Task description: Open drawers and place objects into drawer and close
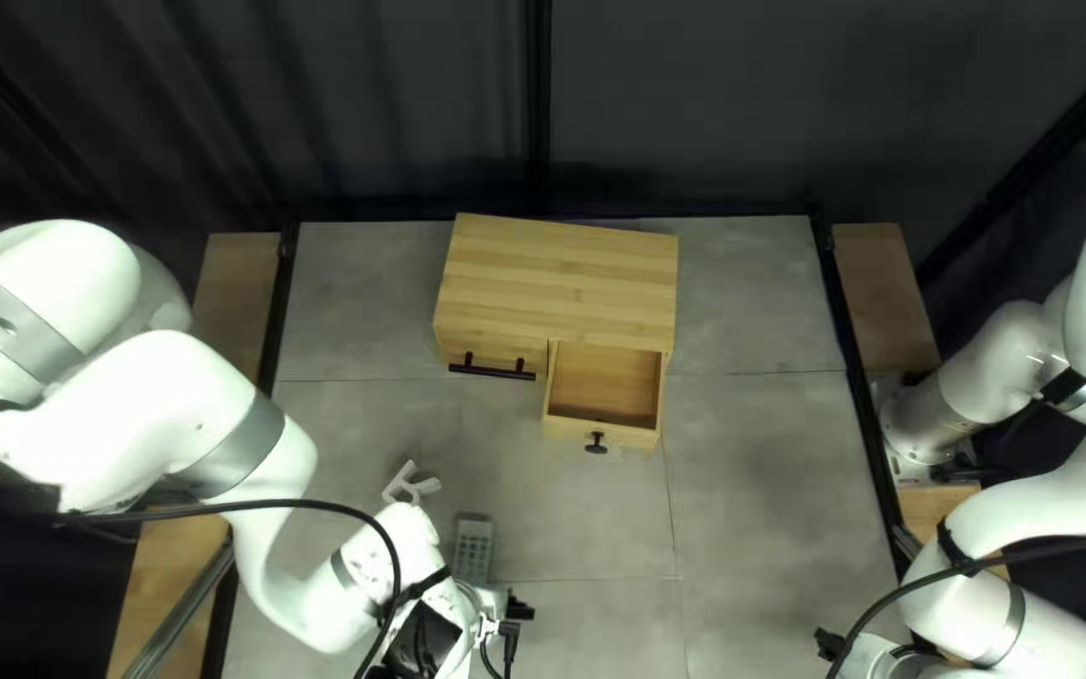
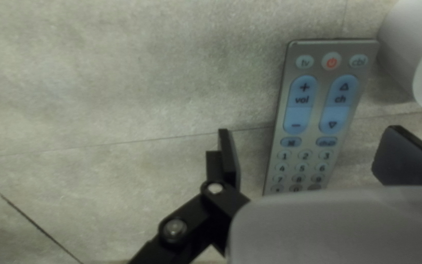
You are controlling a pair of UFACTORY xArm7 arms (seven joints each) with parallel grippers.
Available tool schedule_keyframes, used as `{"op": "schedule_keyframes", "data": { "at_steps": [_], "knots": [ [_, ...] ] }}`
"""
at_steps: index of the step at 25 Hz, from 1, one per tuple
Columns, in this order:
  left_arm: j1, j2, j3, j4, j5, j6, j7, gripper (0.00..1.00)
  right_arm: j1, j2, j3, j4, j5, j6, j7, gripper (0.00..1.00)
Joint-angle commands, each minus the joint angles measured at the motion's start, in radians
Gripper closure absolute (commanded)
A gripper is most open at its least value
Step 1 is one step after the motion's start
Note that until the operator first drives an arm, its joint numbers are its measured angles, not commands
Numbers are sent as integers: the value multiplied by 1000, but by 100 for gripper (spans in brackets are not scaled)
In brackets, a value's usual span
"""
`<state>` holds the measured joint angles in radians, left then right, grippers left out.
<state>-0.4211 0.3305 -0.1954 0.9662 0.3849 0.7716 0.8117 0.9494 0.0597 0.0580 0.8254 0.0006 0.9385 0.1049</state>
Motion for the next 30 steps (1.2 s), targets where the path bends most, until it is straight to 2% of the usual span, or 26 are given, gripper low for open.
{"op": "schedule_keyframes", "data": {
  "at_steps": [1, 17, 30],
  "knots": [
    [4, 2, -1, -7, -7, -9, 4, 0, 0, 0, 0, 0, 0, 0, 0, 0],
    [33, -3, 8, -46, -8, -64, 38, 0, 0, 0, 0, 0, 0, 0, 0, 0],
    [32, 13, 8, -45, -9, -89, 30, 0, 0, 0, 0, 0, 0, 0, 0, 0]
  ]
}}
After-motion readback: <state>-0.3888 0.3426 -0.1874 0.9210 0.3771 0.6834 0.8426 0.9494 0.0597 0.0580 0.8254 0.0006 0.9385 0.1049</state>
